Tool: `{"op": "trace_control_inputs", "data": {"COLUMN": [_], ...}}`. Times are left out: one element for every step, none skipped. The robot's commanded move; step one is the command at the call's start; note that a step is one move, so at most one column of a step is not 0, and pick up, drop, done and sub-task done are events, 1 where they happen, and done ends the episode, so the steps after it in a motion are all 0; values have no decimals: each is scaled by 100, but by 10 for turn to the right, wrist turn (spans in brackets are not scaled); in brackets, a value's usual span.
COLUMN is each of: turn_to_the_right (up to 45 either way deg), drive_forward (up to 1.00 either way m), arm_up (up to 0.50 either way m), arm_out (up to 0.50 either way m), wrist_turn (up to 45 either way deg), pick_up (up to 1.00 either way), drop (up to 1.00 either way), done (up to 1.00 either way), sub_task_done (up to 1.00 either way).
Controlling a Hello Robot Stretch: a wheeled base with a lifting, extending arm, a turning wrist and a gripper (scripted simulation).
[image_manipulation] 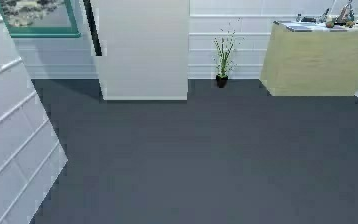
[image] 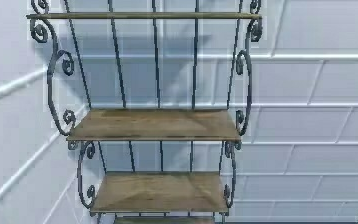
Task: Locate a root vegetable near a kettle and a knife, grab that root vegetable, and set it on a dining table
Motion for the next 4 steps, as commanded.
{"op": "trace_control_inputs", "data": {"turn_to_the_right": [450, 450, 0, 360], "drive_forward": [0, 0, 10, 0], "arm_up": [0, 0, 0, 0], "arm_out": [0, 0, 0, 0], "wrist_turn": [0, 0, 0, 0], "pick_up": [0, 0, 0, 0], "drop": [0, 0, 0, 0], "done": [0, 0, 0, 0], "sub_task_done": [0, 0, 0, 0]}}
